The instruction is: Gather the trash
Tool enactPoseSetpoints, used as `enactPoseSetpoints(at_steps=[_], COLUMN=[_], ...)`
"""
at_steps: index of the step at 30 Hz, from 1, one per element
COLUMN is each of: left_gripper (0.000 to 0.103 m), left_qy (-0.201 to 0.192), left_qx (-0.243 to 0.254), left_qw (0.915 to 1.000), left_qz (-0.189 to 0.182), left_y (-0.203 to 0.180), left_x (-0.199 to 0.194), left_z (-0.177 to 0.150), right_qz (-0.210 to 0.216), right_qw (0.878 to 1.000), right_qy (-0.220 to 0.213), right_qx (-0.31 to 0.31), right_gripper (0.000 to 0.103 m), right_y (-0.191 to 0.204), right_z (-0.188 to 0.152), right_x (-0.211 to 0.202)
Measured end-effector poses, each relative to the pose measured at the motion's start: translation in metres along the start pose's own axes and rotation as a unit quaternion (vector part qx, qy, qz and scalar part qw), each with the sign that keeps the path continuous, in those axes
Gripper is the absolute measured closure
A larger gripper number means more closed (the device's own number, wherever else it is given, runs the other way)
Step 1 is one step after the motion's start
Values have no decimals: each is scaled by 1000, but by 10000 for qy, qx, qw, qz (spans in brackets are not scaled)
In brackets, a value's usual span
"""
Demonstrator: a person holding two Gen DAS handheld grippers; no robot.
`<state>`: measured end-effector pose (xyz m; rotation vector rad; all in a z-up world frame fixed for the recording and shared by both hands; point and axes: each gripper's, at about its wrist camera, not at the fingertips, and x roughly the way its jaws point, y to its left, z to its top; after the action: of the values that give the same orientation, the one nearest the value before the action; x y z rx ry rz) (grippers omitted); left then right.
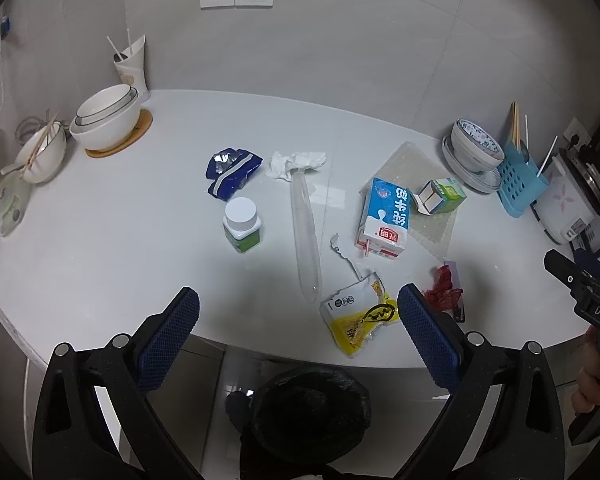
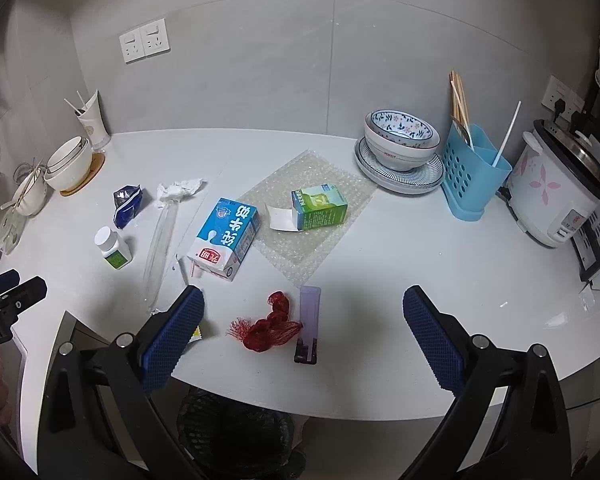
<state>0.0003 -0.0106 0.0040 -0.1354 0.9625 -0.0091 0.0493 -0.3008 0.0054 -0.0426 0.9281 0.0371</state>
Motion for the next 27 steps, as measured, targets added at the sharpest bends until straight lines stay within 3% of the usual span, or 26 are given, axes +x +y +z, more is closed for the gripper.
enactPoseSetpoints(at_steps=[14, 27], left_gripper=[6, 6], left_qy=[50, 64], left_qx=[-50, -58], left_qw=[9999, 9999], left_qz=[-86, 66], left_y=[-2, -5], left_x=[0, -1], left_z=[-3, -4], right_qz=[46, 166], right_qw=[10000, 9999], right_qy=[-7, 7], right_qx=[35, 34], right_gripper=[7, 7], right_y=[-2, -1], right_z=[-2, -6], right_x=[-2, 2])
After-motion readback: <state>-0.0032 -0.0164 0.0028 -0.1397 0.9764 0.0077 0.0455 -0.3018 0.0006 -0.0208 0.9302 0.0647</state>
